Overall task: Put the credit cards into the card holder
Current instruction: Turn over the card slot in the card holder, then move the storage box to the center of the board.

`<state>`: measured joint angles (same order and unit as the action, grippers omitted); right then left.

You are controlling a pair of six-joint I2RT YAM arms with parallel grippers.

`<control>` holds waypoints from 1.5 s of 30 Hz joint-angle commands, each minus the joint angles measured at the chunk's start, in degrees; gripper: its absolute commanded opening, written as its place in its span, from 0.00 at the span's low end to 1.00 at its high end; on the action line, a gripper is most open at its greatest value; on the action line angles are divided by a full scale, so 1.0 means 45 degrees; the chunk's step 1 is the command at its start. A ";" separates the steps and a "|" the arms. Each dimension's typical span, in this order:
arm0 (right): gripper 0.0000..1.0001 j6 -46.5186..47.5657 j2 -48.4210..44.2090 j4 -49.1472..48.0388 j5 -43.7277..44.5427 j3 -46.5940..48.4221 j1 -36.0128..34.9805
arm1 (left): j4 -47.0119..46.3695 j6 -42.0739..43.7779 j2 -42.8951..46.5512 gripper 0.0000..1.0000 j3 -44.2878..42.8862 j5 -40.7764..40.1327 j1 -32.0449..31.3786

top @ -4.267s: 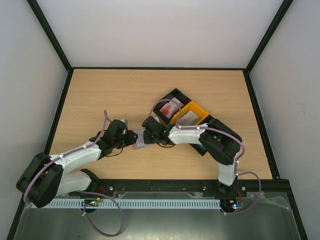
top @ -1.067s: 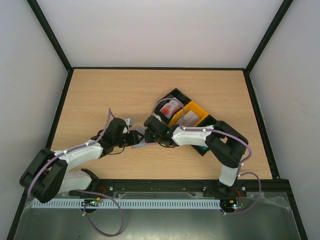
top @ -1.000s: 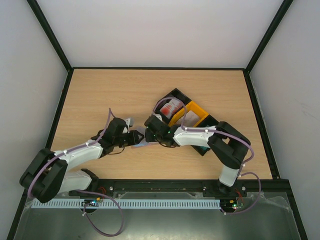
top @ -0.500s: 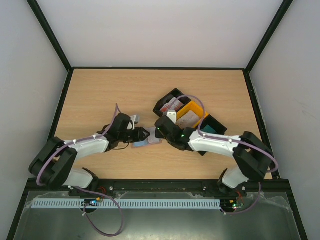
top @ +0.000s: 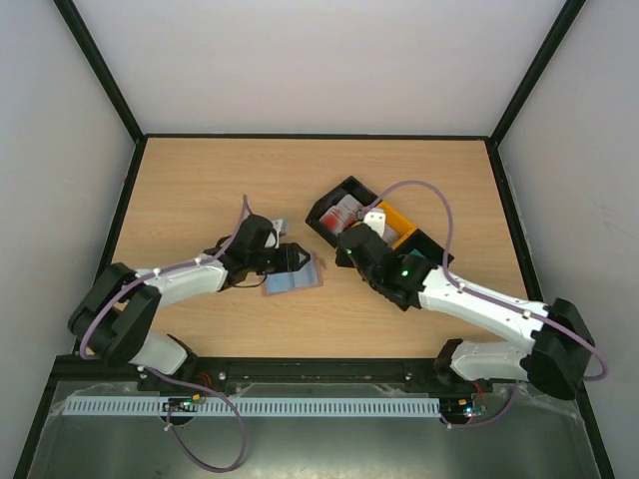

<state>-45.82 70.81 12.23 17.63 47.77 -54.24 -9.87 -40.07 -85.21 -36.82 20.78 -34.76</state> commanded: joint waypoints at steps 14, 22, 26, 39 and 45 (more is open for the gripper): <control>0.60 0.0958 -0.3134 0.6398 0.0454 0.0246 0.2286 | 0.3975 -0.0005 0.7074 0.92 0.0750 -0.2935 0.0065; 0.46 -0.0471 -0.1813 0.7336 0.1241 -0.0542 0.2288 | 0.4088 0.0002 0.7979 0.97 0.1324 -0.3001 0.0109; 0.42 -0.0364 -0.0531 0.7112 0.1288 -0.0136 0.2498 | 0.4028 -0.0119 0.7950 0.97 0.1321 -0.2703 0.0111; 0.36 0.0684 0.2497 0.6000 0.0944 0.0626 0.2790 | 0.4802 0.0998 0.7271 0.99 0.0127 -0.2884 0.0766; 0.39 0.1631 0.3577 0.4925 0.0473 0.1642 0.3106 | 0.4629 0.1337 0.6545 0.99 -0.0008 -0.2529 0.1206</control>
<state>-41.89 83.74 40.07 20.14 50.41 -41.45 11.07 -36.12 -53.41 -35.24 7.92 -30.65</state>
